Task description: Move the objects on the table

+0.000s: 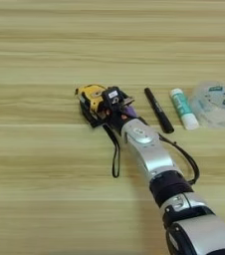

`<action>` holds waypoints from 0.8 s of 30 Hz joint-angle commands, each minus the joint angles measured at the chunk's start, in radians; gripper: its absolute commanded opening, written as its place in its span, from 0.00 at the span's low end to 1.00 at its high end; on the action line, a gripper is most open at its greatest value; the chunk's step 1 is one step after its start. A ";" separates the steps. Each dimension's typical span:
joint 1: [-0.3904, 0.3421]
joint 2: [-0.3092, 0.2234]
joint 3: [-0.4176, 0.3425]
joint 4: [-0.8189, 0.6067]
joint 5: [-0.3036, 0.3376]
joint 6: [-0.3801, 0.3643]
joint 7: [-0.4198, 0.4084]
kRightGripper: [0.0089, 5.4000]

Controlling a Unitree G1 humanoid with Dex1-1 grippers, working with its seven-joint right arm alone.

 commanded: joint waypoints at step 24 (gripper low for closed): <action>-0.117 0.015 -0.043 0.104 0.062 -0.084 0.044 0.87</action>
